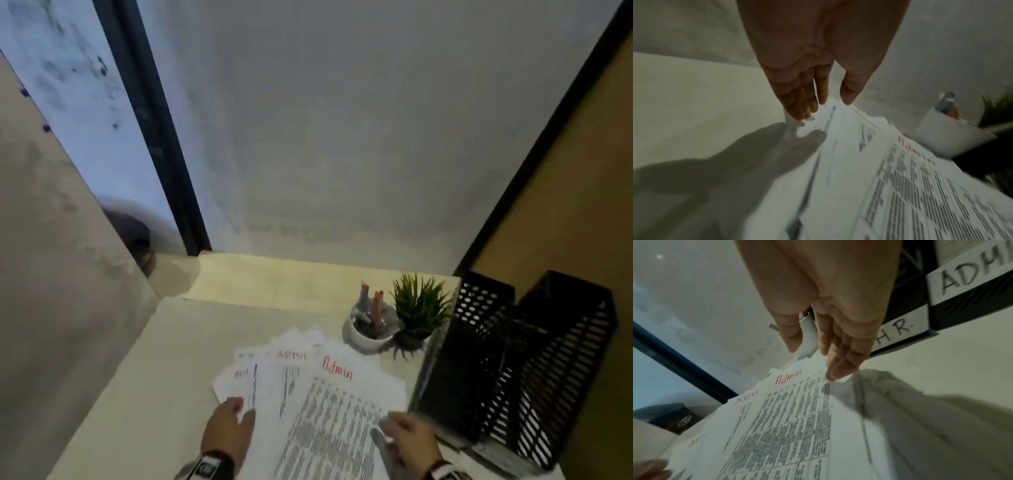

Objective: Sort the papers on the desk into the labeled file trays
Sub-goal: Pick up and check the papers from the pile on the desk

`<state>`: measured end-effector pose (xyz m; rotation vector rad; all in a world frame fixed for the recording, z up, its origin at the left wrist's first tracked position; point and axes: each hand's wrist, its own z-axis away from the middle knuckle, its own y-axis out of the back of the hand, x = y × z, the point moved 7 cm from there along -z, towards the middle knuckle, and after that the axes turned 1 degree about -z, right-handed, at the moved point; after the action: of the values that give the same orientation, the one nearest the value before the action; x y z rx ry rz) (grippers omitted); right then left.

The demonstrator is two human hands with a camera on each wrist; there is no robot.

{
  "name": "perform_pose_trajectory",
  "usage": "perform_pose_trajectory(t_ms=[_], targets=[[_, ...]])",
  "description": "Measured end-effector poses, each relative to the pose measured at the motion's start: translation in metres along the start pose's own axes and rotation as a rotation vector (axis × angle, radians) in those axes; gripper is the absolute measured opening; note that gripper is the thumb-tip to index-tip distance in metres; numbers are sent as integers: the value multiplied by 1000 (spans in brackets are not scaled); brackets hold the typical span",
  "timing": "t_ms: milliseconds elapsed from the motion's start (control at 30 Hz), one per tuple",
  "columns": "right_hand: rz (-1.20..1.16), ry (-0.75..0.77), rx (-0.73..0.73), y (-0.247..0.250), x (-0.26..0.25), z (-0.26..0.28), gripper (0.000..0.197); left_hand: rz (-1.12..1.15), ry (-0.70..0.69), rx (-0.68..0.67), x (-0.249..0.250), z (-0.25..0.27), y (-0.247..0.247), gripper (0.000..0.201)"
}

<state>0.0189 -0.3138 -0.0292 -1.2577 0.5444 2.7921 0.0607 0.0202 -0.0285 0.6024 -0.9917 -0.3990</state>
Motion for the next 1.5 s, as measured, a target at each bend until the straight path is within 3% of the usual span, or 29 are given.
perform_pose_trajectory(t_ms=[100,300,467,533,633,733,867,1000,1133,1333,1433,1500], targets=[[15,11,53,-10,-7,-3,13,-45,5,-39,1,0,-24,45],[314,-198,346,-3,22,-9,48,-135,-41,37,2,7,-43,48],[190,-121,408,2,26,-13,27,62,74,-10,-7,7,-58,68],[145,-103,433,6,30,-12,24,83,107,-41,-8,4,-62,58],[148,-68,458,10,30,-8,26,32,36,-61,2,3,-63,22],[159,-11,477,14,26,-6,22,78,-28,-18,5,3,-58,35],[134,101,543,24,14,0,27,131,-11,77,4,3,-42,10],[190,183,506,30,12,-3,17,196,-22,152,5,-1,-28,15],[125,282,376,20,13,-1,24,156,-71,172,9,-2,-17,18],[274,517,285,2,3,23,37,223,-135,307,11,2,2,21],[22,424,369,14,13,24,55,288,-92,326,5,0,2,16],[-209,356,356,13,14,24,56,341,-48,301,2,-2,1,17]])
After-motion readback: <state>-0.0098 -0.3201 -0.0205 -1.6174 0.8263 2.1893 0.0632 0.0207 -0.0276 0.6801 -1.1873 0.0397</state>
